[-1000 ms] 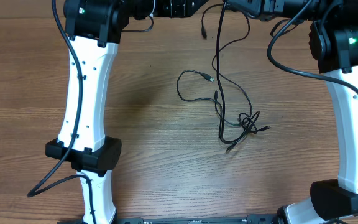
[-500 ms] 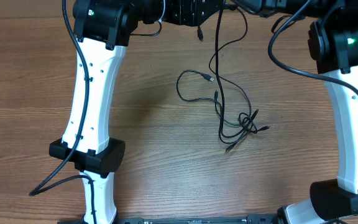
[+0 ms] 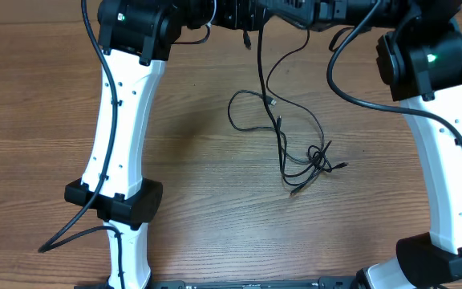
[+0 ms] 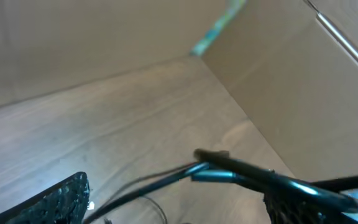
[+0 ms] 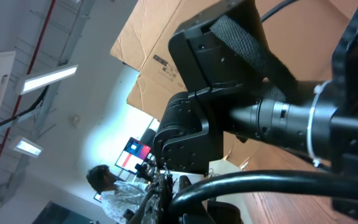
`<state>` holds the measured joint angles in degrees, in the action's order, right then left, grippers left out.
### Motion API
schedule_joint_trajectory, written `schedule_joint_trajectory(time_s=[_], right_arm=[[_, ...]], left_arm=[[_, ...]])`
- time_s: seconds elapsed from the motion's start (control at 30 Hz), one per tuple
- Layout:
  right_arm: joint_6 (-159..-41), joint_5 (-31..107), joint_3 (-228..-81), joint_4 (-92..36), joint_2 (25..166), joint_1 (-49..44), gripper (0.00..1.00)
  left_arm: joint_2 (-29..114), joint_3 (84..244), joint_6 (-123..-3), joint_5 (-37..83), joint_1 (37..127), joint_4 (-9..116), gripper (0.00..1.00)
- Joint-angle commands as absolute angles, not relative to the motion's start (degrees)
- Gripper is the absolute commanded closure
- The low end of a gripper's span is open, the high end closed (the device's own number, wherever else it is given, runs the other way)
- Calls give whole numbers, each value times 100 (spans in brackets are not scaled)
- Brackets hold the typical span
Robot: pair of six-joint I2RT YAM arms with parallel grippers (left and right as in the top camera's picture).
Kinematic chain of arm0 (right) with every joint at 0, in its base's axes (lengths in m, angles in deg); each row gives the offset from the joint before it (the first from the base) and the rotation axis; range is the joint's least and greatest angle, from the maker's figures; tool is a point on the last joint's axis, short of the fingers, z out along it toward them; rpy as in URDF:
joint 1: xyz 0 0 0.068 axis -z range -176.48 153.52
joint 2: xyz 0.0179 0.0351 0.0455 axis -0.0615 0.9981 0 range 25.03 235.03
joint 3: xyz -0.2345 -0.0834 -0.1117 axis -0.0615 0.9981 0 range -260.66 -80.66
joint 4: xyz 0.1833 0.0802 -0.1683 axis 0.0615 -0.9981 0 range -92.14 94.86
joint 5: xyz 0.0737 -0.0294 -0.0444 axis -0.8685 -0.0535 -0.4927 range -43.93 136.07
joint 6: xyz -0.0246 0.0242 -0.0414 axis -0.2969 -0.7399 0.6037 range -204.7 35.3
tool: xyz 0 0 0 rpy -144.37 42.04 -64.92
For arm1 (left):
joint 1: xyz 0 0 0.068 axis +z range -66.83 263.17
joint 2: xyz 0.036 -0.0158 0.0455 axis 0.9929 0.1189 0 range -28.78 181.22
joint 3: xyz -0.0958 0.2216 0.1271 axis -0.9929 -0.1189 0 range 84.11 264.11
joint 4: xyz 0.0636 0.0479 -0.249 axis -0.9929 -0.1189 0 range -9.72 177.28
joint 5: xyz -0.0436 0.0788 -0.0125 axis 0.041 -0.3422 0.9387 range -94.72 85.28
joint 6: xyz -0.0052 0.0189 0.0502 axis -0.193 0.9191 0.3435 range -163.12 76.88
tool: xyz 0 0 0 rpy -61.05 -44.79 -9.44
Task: Untangle cables
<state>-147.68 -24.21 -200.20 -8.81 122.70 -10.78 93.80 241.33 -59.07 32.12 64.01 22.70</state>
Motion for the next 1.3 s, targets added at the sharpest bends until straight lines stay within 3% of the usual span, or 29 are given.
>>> schedule_joint_trajectory(time_s=[0.0, 0.37, 0.57, 0.7, 0.87, 0.97, 1.27], right_arm=[[-14709, -2453, -20062, -1089, 12226, -1185, 96], [-14492, -2491, -20062, -1513, 12224, -1190, 96], [-14798, -2493, -20062, -1203, 12224, -1155, 96], [-15196, -2665, -20062, -897, 12224, -1078, 96], [-15179, -2858, -20062, -825, 12224, -1076, 96], [-14936, -2856, -20062, -827, 12224, -1054, 96], [-14897, -2773, -20062, -822, 12224, -1054, 96]], left_arm=[[9380, 24173, -6141, 2836, 6364, 2534, 10], [9380, 24173, -6162, 3286, 6364, 3173, 11], [9380, 24173, -6012, 3717, 6364, 3079, 13], [9380, 24170, -5990, 3352, 6443, 2950, 14], [9380, 24170, -6007, 3673, 6557, 2690, 21], [9380, 24170, -6005, 4025, 6559, 2281, 31], [9380, 24170, -6003, 4213, 6552, 1719, 44]])
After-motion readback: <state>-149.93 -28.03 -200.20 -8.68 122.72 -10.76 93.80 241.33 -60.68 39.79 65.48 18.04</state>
